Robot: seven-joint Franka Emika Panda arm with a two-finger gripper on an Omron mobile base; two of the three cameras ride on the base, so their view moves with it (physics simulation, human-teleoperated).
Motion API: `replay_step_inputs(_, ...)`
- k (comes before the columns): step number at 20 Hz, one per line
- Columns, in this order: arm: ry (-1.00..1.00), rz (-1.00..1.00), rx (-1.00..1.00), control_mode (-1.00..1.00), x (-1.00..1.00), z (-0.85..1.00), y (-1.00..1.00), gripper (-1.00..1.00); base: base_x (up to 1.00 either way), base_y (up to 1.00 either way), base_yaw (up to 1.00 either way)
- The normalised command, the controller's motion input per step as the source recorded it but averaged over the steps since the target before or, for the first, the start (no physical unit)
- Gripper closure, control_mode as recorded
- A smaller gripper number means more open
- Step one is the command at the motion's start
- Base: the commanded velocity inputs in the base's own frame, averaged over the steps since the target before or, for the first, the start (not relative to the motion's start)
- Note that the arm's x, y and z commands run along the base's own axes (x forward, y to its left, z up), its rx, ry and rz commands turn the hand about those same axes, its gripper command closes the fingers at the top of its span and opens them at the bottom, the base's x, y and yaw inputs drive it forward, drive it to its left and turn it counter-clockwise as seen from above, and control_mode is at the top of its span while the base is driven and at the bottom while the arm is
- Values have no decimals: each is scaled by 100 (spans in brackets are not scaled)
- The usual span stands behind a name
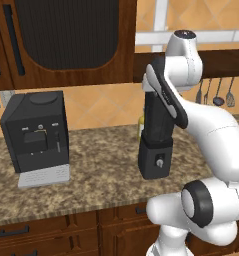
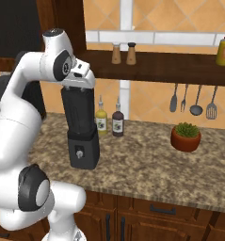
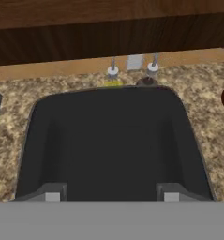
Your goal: Close the lid blender by securely placing the lid on top.
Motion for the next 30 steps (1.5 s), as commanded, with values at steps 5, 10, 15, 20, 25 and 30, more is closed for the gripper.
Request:
replay_step_inputs(5,-6,0,0,-100,-46,24,0,-100,0,0,0)
replay_step_inputs(10,-8,0,0,-100,-62,31,0,-100,0,0,0)
replay_step_inputs(15,-10,0,0,-100,-67,25,-4,-100,0,0,0)
replay_step_inputs(20,-5,-2,1,-100,-59,-2,-25,-100,0,0,0)
replay_step_inputs(25,0,0,0,-100,0,-10,-31,-100,0,0,0)
replay_step_inputs(30,0,0,0,-100,-1,-25,-66,-100,0,0,0)
